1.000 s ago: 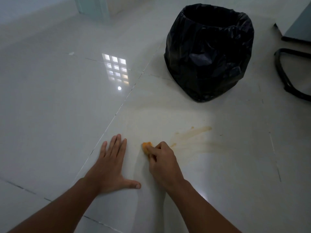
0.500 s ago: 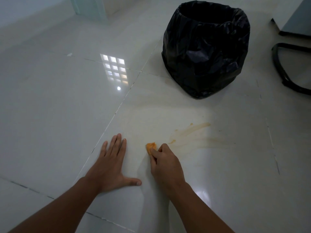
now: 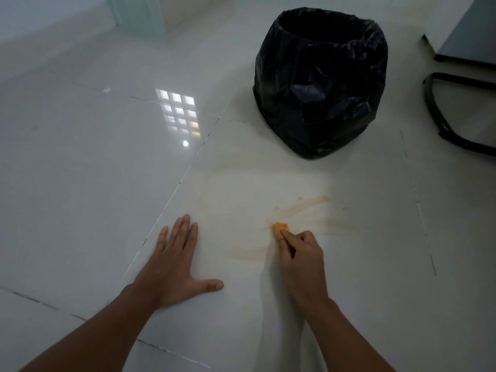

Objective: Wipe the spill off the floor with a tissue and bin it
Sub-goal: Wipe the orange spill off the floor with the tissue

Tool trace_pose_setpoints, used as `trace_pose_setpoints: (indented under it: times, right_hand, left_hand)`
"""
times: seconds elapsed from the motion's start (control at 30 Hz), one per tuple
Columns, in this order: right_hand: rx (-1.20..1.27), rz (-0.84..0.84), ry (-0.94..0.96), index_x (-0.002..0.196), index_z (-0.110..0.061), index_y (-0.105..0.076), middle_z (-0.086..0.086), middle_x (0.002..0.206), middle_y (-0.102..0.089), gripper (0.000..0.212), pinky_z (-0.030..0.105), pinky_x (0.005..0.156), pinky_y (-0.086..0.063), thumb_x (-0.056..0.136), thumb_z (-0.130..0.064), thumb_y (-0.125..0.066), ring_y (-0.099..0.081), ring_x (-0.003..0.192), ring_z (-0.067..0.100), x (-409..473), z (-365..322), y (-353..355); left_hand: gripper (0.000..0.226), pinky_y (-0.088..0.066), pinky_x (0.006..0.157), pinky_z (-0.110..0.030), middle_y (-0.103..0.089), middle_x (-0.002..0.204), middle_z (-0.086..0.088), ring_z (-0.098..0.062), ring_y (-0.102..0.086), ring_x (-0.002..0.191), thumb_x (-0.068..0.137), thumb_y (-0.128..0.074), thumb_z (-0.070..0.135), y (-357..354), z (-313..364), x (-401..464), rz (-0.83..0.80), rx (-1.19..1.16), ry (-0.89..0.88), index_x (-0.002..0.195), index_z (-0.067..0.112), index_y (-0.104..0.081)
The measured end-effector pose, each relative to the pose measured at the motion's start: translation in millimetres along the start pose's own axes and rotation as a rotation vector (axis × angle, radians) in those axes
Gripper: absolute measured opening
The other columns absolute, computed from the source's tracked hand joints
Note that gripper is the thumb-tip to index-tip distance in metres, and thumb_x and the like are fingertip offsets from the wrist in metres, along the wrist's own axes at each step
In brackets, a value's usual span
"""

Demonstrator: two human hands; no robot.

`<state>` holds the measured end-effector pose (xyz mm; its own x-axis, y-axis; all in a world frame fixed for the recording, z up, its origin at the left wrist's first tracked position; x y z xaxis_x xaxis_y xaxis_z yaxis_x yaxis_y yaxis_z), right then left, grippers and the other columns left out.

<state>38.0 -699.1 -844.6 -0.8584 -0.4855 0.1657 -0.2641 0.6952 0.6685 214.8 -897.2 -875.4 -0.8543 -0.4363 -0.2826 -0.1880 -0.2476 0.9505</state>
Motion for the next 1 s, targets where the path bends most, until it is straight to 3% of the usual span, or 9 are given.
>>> trace_pose_setpoints:
  times: [0.17,0.27,0.37,0.6,0.87,1.0]
  right_hand:
    - [-0.023,-0.196,0.171,0.112,-0.025,-0.071,-0.005,0.080,-0.043,0.021,0.027,0.065,-0.046,0.096,-0.029,-0.057,-0.046,0.069,0.011,-16,-29,-36]
    - [-0.170,-0.178,0.217,0.106,-0.027,-0.070,-0.004,0.080,-0.043,0.018,0.036,0.060,-0.049,0.093,-0.031,-0.058,-0.048,0.075,0.016,-16,-27,-37]
    - [-0.251,-0.113,0.207,0.104,-0.027,-0.072,-0.003,0.079,-0.046,0.017,0.034,0.057,-0.048,0.089,-0.027,-0.064,-0.048,0.078,0.018,-10,-17,-24]
    - [-0.238,-0.026,-0.014,0.117,-0.028,-0.070,-0.005,0.082,-0.047,0.026,0.035,0.070,-0.050,0.094,-0.026,-0.059,-0.048,0.084,0.015,13,27,16]
    - [-0.043,0.276,-0.274,0.122,-0.020,-0.067,-0.003,0.082,-0.044,0.028,0.008,0.062,-0.034,0.096,-0.021,-0.059,-0.047,0.068,0.006,19,65,68]
    - [-0.148,0.225,-0.350,0.117,-0.011,-0.069,-0.001,0.083,-0.043,0.027,0.022,0.065,-0.034,0.098,-0.024,-0.054,-0.042,0.065,0.005,21,81,72]
  left_hand:
    - [0.144,0.014,0.122,-0.041,0.031,0.160,-0.013,-0.020,0.033,0.147,0.056,-0.013,0.107,-1,5,0,0.055,-0.030,-0.040,0.155,0.007,0.016]
    - [0.142,0.011,0.122,-0.042,0.027,0.162,-0.012,-0.021,0.028,0.149,0.060,-0.018,0.106,-4,10,1,0.070,-0.015,-0.075,0.156,0.007,0.012]
    - [0.142,0.010,0.122,-0.043,0.026,0.162,-0.012,-0.021,0.027,0.149,0.060,-0.021,0.106,-3,11,2,0.088,-0.031,-0.074,0.156,0.006,0.010]
    - [0.141,0.010,0.122,-0.042,0.025,0.162,-0.011,-0.019,0.026,0.150,0.061,-0.024,0.106,-4,11,1,0.121,-0.064,-0.087,0.155,0.007,0.012]
    - [0.142,0.010,0.122,-0.042,0.024,0.163,-0.010,-0.018,0.026,0.150,0.060,-0.024,0.106,-3,11,1,0.135,-0.079,-0.093,0.156,0.007,0.010]
    - [0.141,0.006,0.122,-0.042,0.013,0.165,-0.013,-0.021,0.015,0.153,0.063,-0.029,0.104,-4,10,3,0.154,-0.056,-0.106,0.157,0.003,0.000]
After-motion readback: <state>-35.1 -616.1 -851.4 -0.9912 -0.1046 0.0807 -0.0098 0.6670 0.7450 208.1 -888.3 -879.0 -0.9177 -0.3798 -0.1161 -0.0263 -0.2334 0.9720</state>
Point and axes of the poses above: each hand's wrist, its own x-axis towards the middle knuckle, its own y-axis out of the back of the hand, z = x × y, the point moved 6 cm from there along x, towards the middle knuckle
